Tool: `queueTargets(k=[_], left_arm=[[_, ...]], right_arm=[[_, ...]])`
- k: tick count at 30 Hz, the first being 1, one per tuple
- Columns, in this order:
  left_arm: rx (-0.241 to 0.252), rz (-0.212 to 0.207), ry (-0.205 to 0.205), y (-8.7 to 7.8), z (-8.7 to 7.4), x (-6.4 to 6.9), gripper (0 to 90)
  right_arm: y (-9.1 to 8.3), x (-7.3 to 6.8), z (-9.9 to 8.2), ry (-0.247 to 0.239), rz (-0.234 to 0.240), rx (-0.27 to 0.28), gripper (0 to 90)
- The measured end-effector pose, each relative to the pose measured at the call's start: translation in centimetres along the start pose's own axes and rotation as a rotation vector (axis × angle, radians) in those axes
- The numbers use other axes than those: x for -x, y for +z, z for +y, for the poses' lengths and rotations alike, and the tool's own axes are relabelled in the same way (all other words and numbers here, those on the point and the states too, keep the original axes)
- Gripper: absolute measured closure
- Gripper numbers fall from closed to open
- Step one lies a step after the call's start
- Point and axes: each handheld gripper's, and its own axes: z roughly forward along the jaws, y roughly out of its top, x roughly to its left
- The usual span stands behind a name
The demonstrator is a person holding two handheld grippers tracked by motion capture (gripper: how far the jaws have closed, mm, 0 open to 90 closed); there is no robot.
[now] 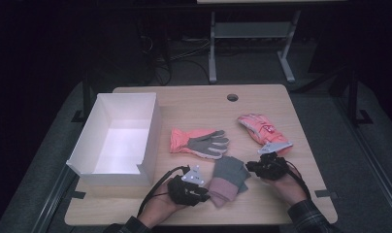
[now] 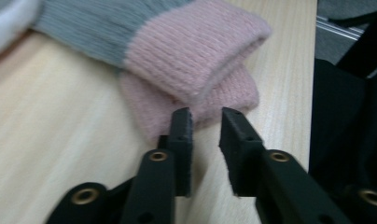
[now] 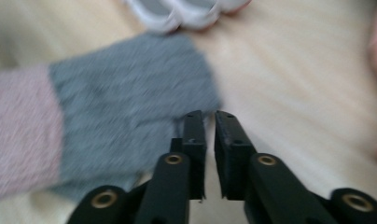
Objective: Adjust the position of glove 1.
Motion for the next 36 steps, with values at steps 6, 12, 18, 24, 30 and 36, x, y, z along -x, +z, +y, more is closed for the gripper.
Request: queueTargets(k=[6,12,18,24,30,36], left_arm=[[0.018,0.025,-0.006,0.4,0.4,-0.1,60.1],[0.011,0.036,0.002,0.9,0.6,-0.3,62.9],[0.000,0.025,0.009,1.1,0.7,-0.5,71.5],[-0.002,0.000,-0.029,1.1,0.9,-0.7,85.0],[0.021,-0.001,-0.033,0.4,1.0,-0.6,85.7],[0.055,0.010,-0.043,-0.4,1.0,-0.8,85.9]], right_arm=[[0.6,1.3,1.2,0.031,0.036,0.054,71.1],[1.9,1.6,1.7,0.041,0.074,0.040,69.4],[3.1,1.3,1.4,0.036,0.101,-0.021,78.8],[2.7,1.3,1.4,0.031,0.086,-0.013,90.0],[1.3,1.1,1.6,0.015,0.092,0.042,90.0],[-0.8,0.4,0.9,0.006,0.087,0.065,90.0]])
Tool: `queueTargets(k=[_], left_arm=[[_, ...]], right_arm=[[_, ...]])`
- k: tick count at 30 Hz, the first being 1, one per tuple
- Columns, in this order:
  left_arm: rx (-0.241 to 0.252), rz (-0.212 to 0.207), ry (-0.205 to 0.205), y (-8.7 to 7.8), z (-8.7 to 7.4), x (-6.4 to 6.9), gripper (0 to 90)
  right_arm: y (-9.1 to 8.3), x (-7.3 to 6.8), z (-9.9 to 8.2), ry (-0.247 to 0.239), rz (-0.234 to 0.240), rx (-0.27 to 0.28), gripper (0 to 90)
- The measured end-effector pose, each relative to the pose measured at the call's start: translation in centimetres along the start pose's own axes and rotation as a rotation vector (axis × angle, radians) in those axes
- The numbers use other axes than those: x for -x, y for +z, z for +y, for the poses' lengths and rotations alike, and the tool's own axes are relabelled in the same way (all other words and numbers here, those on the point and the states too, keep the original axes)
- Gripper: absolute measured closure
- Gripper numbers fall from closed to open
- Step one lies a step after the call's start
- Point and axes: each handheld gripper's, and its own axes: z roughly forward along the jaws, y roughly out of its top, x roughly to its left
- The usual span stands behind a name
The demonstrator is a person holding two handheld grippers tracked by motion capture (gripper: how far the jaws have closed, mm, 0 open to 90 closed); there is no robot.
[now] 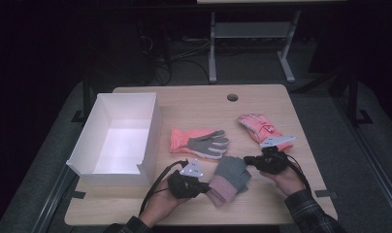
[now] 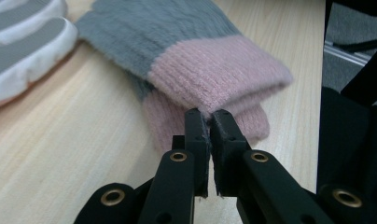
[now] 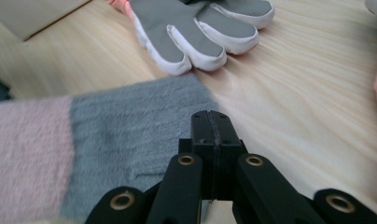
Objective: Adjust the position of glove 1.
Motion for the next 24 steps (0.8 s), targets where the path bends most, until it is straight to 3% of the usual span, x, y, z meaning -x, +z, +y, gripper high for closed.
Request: queueTargets(k=[5,11,14,19,24], left_arm=[[0.011,0.013,-0.018,-0.3,-0.1,-0.4,86.0],[0.011,0.000,-0.037,-0.6,-0.4,-0.6,86.0],[-0.011,0.000,-0.055,-0.5,-0.9,-0.8,86.0],[-0.036,-0.017,-0.070,-0.2,-1.4,-1.1,81.7],[-0.031,-0.028,-0.091,-0.6,-1.6,-1.3,60.0]], right_arm=[[-1.4,-0.6,-0.9,-0.001,0.000,-0.002,90.0],[-2.3,-1.4,-1.7,0.007,0.006,0.007,90.0],[-1.5,-1.3,-1.8,0.001,0.006,-0.012,90.0],[0.5,-1.4,-2.3,-0.021,-0.020,-0.104,88.0],[0.2,-1.4,-2.3,0.000,-0.041,-0.088,53.7]])
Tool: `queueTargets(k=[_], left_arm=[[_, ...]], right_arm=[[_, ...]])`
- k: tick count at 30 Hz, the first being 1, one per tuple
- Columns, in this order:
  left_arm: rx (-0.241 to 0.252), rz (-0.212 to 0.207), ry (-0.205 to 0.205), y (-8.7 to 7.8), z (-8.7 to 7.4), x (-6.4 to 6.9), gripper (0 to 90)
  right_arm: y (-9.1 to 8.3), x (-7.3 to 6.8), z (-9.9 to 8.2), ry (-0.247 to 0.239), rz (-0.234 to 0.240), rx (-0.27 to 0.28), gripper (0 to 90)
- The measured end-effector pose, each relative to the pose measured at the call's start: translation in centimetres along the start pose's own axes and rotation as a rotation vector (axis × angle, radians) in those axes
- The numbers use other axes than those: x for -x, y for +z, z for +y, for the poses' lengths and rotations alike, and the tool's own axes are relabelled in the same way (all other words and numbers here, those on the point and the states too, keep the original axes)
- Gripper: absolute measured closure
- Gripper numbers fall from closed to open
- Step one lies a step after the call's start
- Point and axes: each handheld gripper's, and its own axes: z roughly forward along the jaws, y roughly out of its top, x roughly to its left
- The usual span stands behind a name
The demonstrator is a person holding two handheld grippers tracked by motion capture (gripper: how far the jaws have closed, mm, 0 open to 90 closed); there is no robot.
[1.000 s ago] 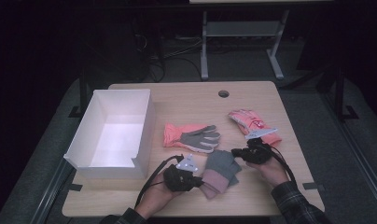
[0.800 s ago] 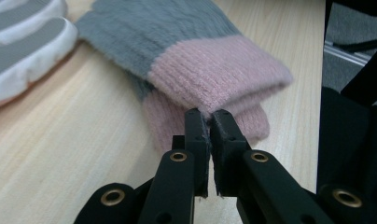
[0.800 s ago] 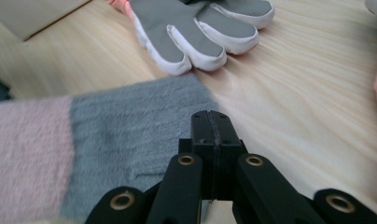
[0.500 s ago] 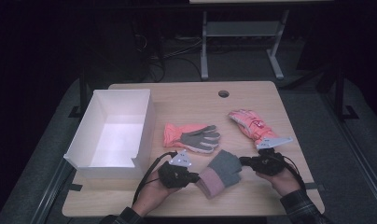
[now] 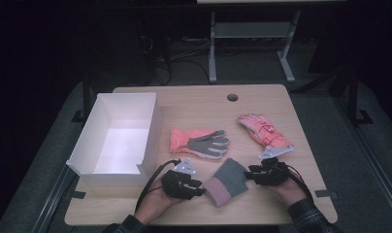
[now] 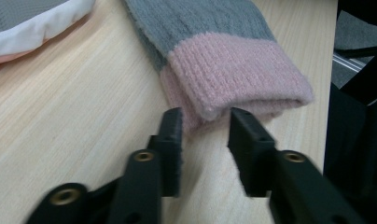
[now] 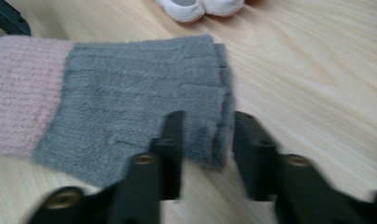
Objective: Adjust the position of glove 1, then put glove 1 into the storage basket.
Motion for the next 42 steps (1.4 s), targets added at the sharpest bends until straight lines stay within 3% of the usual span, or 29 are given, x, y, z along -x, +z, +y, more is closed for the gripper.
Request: queueTargets(k=[5,9,11,13,19,25,34,42], left_arm=[[0.019,0.030,-0.012,-0.7,0.1,-0.1,37.6],[0.008,0.041,-0.027,-0.8,0.2,-0.5,26.0],[0.003,0.058,-0.017,-0.9,0.5,-0.4,24.9],[-0.005,0.070,-0.015,-0.9,0.9,-0.3,21.8],[-0.021,0.085,-0.013,-0.7,2.3,-0.5,17.1],[-0.017,0.085,-0.035,0.0,3.9,-0.7,16.3],[-0.027,0.098,-0.042,1.9,6.1,-0.4,12.9],[-0.086,0.101,-0.033,4.1,7.0,-0.3,12.7]], right_arm=[[-0.5,0.5,0.1,0.024,-0.016,0.038,32.3],[-1.0,0.8,-0.2,0.039,-0.032,0.067,17.8],[-1.3,1.0,-0.5,0.047,-0.037,0.075,14.1],[-1.7,1.2,-1.0,0.044,-0.056,0.083,13.2],[-2.2,1.4,-2.5,0.039,-0.052,0.096,8.0],[-2.6,1.5,-3.9,0.034,-0.084,0.099,5.2],[-4.0,1.6,-5.6,0.032,-0.105,0.123,3.2],[-4.2,1.5,-5.7,0.019,-0.108,0.128,3.2]])
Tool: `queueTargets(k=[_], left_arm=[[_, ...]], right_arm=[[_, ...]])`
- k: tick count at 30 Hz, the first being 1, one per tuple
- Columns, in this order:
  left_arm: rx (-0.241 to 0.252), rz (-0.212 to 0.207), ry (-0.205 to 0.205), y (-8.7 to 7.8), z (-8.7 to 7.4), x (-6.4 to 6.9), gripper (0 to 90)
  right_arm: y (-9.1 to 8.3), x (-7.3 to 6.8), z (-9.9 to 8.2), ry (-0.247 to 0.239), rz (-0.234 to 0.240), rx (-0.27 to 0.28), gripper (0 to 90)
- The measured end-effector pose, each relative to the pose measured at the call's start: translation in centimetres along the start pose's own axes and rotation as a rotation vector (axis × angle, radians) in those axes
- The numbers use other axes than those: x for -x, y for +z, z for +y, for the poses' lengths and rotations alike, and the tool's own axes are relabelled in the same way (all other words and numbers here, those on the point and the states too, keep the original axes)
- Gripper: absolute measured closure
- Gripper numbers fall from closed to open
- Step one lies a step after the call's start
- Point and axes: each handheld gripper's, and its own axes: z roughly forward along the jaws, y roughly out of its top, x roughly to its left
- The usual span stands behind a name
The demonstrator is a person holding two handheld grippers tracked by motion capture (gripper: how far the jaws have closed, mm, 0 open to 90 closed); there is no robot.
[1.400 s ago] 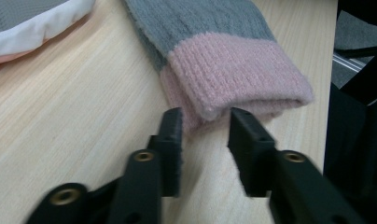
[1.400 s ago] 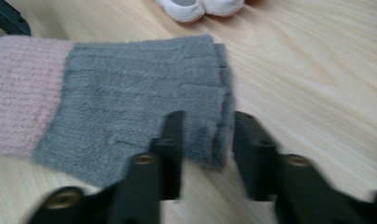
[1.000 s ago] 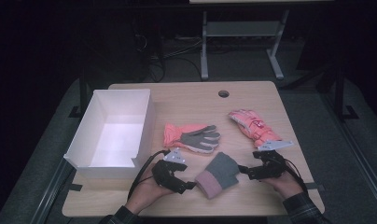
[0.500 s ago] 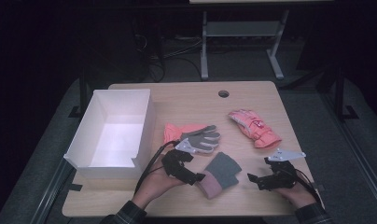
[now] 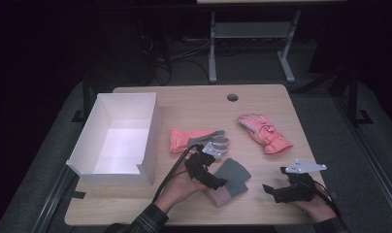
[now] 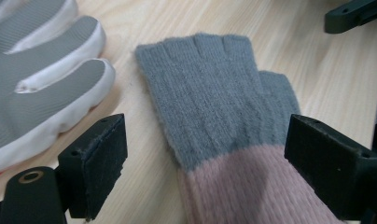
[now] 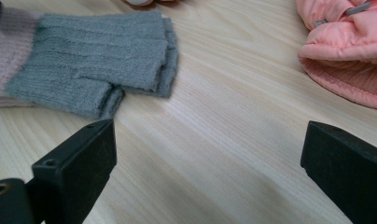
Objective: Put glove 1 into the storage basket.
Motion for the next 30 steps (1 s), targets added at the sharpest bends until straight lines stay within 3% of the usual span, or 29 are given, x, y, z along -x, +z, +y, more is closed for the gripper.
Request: queueTargets(k=[11,12,13,17,21,25,30], left_arm=[[-0.039,-0.003,-0.011,3.2,0.6,0.6,12.7],[-0.054,-0.003,0.002,3.4,0.5,0.5,12.7],[-0.049,-0.006,-0.012,3.7,0.5,0.6,12.7],[-0.062,-0.018,-0.010,4.1,0.2,0.6,12.7],[-0.058,-0.008,-0.003,4.2,0.2,0.8,12.7],[-0.070,0.006,0.030,4.2,0.1,0.9,13.1],[-0.079,0.016,0.026,4.1,0.2,1.3,18.4]], right_arm=[[0.2,0.1,0.0,-0.009,-0.009,-0.004,3.3],[0.2,0.0,0.1,-0.011,-0.007,-0.005,3.3],[0.2,0.0,0.1,-0.016,-0.007,-0.002,3.3],[0.3,-0.1,0.2,-0.021,-0.006,-0.005,3.3],[0.3,0.0,0.1,-0.020,-0.009,-0.005,3.3],[0.3,0.1,0.1,-0.015,-0.017,0.002,3.3],[0.4,-0.2,0.3,-0.021,-0.013,-0.003,3.4]])
